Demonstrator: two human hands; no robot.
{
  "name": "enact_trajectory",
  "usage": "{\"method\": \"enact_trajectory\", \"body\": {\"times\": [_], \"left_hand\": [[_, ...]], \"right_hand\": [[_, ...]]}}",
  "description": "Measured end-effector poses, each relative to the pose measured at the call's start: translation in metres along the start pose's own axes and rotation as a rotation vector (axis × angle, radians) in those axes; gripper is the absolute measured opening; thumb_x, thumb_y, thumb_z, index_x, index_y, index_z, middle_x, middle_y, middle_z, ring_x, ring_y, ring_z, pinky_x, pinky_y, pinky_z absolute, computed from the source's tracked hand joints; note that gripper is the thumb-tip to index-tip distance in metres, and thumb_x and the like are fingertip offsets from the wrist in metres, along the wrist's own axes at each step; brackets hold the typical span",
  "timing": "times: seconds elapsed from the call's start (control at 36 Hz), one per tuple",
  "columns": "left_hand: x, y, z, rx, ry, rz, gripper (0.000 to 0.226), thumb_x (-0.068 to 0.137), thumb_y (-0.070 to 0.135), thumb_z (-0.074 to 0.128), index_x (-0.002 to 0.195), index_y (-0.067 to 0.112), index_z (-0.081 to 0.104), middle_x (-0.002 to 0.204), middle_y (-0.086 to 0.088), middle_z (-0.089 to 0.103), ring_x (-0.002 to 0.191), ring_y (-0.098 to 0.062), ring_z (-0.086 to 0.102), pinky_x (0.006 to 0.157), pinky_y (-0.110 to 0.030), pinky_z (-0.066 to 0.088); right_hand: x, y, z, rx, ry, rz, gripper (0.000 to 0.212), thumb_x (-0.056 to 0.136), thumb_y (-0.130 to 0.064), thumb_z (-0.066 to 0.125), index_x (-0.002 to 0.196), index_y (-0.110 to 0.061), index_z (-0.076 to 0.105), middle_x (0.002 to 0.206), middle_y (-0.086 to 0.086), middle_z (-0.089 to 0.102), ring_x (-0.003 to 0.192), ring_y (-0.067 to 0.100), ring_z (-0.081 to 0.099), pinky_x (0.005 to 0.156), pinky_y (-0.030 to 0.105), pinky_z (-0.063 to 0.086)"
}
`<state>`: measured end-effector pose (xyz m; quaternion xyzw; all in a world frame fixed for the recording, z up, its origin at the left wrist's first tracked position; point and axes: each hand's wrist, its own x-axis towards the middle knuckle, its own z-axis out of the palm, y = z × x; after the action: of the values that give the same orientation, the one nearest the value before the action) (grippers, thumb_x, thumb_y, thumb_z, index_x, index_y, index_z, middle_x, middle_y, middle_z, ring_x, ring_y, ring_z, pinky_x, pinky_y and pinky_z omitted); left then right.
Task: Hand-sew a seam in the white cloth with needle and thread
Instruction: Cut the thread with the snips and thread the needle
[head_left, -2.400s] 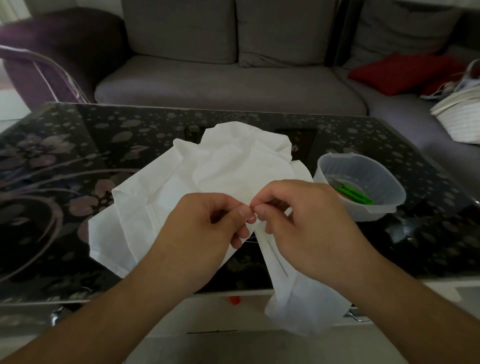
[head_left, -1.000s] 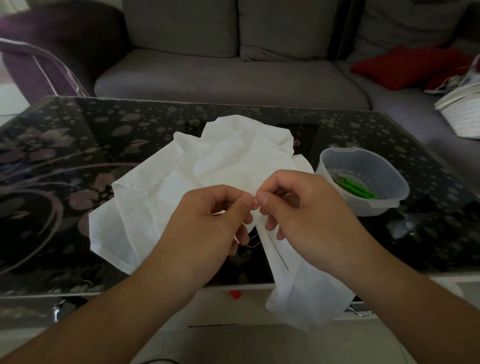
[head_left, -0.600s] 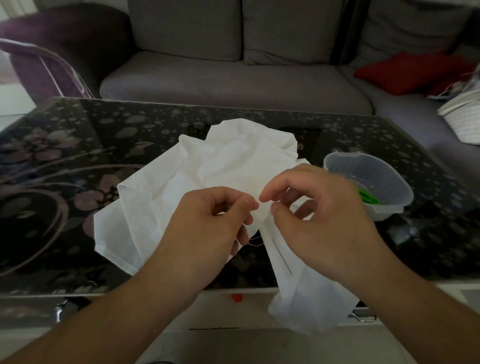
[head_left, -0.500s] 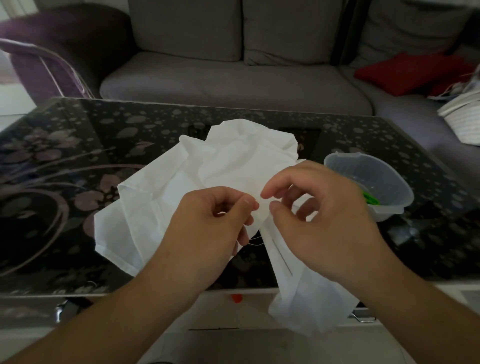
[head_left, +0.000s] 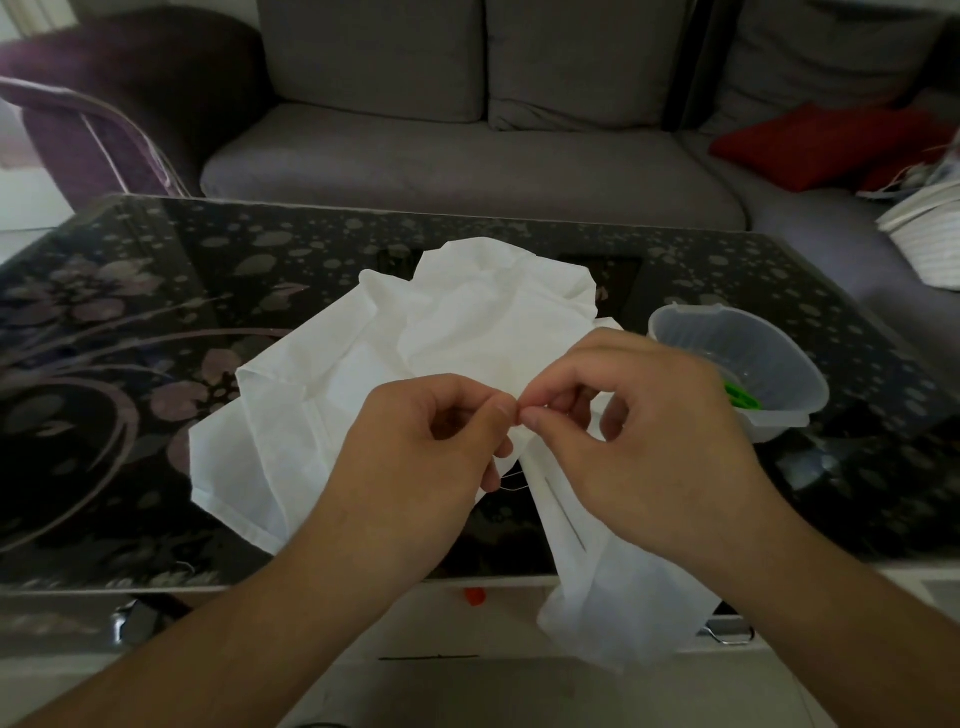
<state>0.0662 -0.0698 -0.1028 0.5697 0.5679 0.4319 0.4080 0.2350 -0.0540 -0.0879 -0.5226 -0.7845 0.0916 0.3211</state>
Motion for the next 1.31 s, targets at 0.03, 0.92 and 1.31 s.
{"method": "enact_trajectory", "body": {"times": [0.03, 0.92, 1.31], "left_hand": [[0.000, 0.000, -0.001, -0.007, 0.001, -0.001, 0.024, 0.101, 0.033, 0.061, 0.081, 0.029, 0.075, 0.063, 0.008, 0.071, 0.050, -0.002, 0.061, 0.063, -0.017, 0.047], [0.003, -0.003, -0.001, -0.044, 0.001, -0.004, 0.025, 0.102, 0.025, 0.062, 0.085, 0.030, 0.079, 0.071, 0.008, 0.073, 0.054, -0.006, 0.064, 0.055, -0.015, 0.052], [0.001, -0.002, -0.002, 0.010, 0.000, 0.053, 0.026, 0.101, 0.025, 0.062, 0.080, 0.030, 0.075, 0.066, 0.010, 0.070, 0.052, -0.003, 0.062, 0.057, -0.011, 0.047]], "right_hand": [[0.000, 0.000, 0.000, 0.004, -0.004, 0.004, 0.010, 0.087, -0.029, 0.080, 0.085, -0.037, 0.075, 0.080, -0.022, 0.062, 0.085, 0.005, 0.062, 0.067, 0.008, 0.047], [0.002, 0.005, -0.002, 0.212, -0.149, 0.270, 0.021, 0.099, -0.016, 0.061, 0.088, -0.034, 0.060, 0.089, -0.016, 0.065, 0.090, 0.000, 0.063, 0.070, 0.013, 0.049], [0.007, -0.001, -0.005, 0.747, -0.339, 0.511, 0.033, 0.105, -0.027, 0.051, 0.098, -0.002, 0.073, 0.090, 0.016, 0.076, 0.085, 0.035, 0.073, 0.072, 0.044, 0.055]]}}
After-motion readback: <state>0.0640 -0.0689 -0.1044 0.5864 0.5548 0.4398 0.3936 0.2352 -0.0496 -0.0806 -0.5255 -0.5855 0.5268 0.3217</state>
